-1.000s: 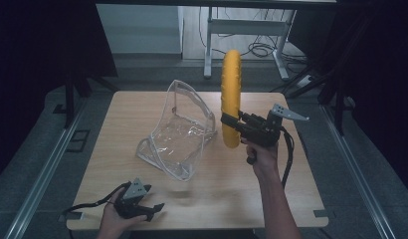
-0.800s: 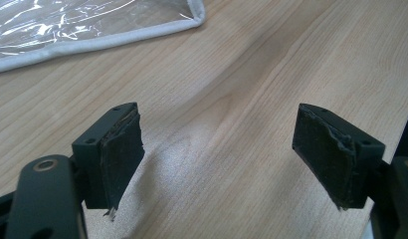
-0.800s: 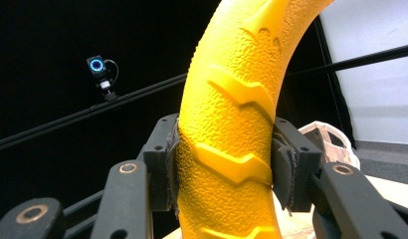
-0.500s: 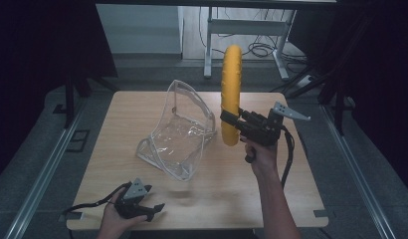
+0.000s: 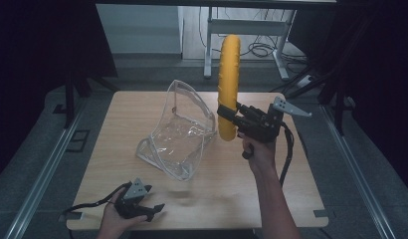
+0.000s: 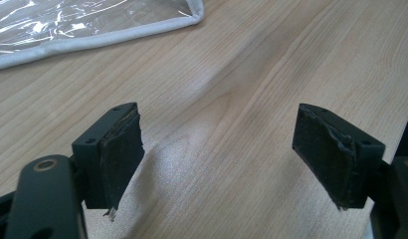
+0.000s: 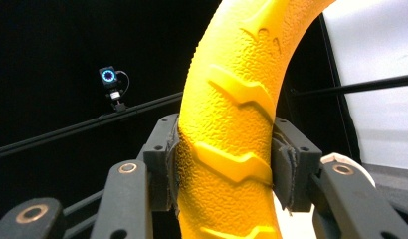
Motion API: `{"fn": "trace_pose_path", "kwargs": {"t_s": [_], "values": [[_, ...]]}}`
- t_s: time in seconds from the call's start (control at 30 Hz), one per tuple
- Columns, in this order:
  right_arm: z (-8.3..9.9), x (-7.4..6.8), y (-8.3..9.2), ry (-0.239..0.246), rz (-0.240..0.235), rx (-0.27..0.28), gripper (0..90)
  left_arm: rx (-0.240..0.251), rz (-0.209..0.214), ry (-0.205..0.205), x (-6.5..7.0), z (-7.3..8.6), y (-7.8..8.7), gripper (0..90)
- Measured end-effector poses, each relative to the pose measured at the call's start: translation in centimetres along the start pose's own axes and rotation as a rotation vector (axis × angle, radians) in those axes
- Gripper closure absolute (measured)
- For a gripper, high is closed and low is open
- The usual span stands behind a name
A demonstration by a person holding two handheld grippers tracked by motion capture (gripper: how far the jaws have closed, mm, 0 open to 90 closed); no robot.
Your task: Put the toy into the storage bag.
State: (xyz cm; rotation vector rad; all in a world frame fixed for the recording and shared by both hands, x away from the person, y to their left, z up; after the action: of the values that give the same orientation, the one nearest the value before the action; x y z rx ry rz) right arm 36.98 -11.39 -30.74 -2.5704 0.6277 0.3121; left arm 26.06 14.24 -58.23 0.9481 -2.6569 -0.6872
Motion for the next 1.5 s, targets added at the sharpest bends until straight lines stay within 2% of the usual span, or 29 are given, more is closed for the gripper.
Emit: {"fn": "trace_pose_path", "kwargs": {"t_s": [0.27, 0.53, 0.97, 1.3, 1.5], "values": [[-1.4, -1.3, -0.9, 0.027, -0.021, 0.034, 52.0, -0.006, 0.003, 0.000, 0.0, 0.0, 0.0, 19.7], [-2.1, -2.8, -2.2, 0.042, -0.063, 0.048, 52.0, -0.004, 0.006, 0.001, 0.0, 0.0, 0.0, 19.7], [-1.2, -4.7, -4.8, 0.014, -0.139, 0.036, 51.9, -0.003, 0.007, 0.001, 0.1, 0.1, 0.1, 19.7], [-0.1, -5.5, -6.3, -0.002, -0.168, 0.013, 51.9, -0.007, 0.006, -0.002, 0.1, 0.1, 0.1, 19.7], [1.1, -5.8, -7.1, -0.005, -0.180, -0.021, 51.9, -0.003, 0.005, -0.002, 0.1, 0.0, 0.2, 19.7]]}}
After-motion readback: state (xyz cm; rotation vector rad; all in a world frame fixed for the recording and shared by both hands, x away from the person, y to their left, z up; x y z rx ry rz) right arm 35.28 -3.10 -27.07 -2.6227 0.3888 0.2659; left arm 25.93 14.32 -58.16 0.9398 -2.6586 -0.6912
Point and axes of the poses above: each handheld gripper's, and its own axes: y roughly backward along the jaws, z roughly out of its underside, x roughly to its right, the point moved 8 cm from there along -y, roughly forward along the jaws, and after that the axes turned 14 degrees about x, right-handed, at the moved point
